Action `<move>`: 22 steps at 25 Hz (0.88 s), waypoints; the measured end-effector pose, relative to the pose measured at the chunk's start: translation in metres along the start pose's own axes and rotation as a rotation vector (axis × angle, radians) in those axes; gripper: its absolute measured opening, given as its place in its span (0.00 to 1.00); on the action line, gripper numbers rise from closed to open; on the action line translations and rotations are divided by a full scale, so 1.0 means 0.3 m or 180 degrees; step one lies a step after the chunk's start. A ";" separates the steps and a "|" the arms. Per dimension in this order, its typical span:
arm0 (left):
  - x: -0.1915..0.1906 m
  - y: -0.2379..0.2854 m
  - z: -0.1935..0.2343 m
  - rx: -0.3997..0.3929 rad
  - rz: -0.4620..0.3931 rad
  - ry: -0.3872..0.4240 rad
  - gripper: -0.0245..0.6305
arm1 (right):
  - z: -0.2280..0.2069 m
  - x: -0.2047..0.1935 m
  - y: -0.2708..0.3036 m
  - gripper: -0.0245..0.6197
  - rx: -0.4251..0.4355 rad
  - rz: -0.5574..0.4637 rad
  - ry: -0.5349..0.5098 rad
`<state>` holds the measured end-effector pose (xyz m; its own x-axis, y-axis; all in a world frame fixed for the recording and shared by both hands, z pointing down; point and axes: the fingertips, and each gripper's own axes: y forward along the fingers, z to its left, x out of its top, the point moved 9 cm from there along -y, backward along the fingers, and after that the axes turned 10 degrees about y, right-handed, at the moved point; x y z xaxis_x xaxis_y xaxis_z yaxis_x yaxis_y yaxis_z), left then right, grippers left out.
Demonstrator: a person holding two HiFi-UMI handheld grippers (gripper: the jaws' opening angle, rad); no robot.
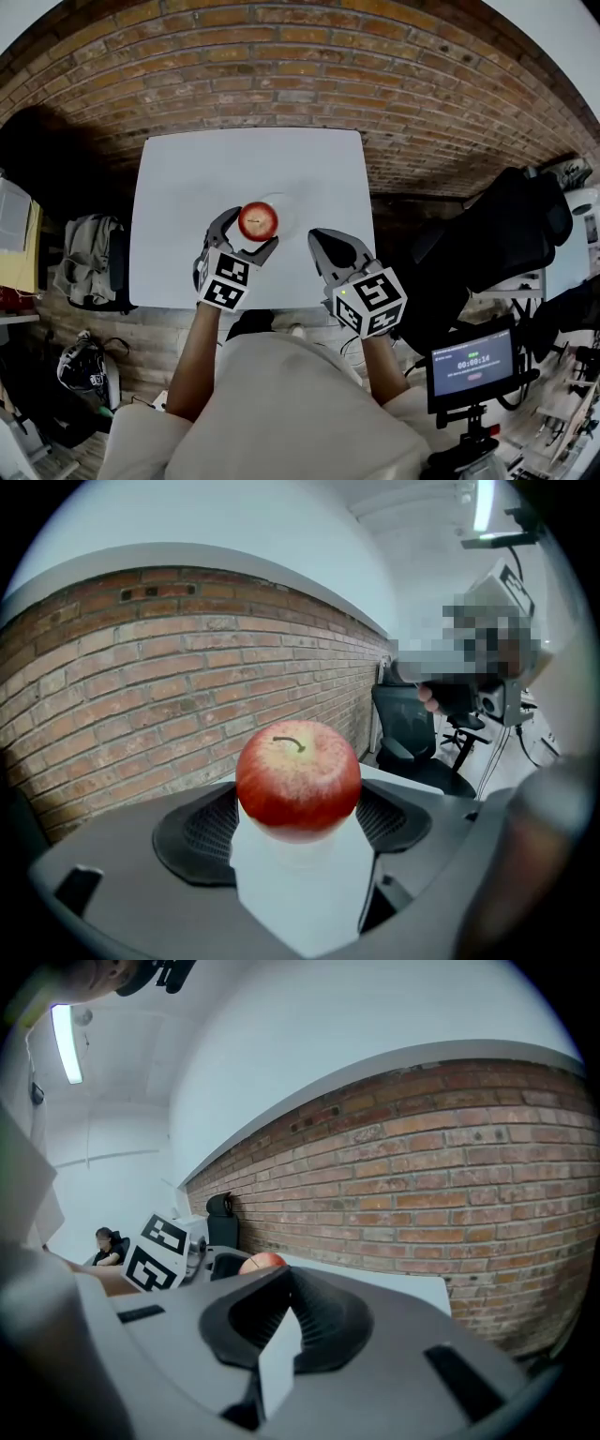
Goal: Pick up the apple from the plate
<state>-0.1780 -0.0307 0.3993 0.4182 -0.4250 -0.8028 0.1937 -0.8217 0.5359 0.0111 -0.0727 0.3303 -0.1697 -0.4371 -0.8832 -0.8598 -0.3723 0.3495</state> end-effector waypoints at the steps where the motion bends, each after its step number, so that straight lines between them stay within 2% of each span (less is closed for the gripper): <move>1: 0.006 -0.014 0.001 0.0010 -0.0026 -0.0005 0.64 | 0.007 0.003 -0.001 0.04 -0.0001 -0.0012 -0.0015; 7: 0.027 -0.086 0.008 0.0119 -0.0172 -0.0116 0.64 | 0.042 0.010 -0.014 0.04 -0.0013 -0.0076 -0.0076; 16: 0.057 -0.163 -0.034 0.0165 -0.0293 -0.0067 0.64 | 0.059 0.004 -0.031 0.04 0.0006 -0.0133 -0.0084; 22: 0.069 -0.223 -0.030 0.0169 -0.0478 -0.0224 0.64 | 0.067 0.009 -0.031 0.04 0.0045 -0.0149 -0.0104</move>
<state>-0.1742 0.0189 0.3494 0.3245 -0.3199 -0.8901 0.2015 -0.8961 0.3955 0.0088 -0.0541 0.3183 -0.1447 -0.3924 -0.9083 -0.8739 -0.3799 0.3033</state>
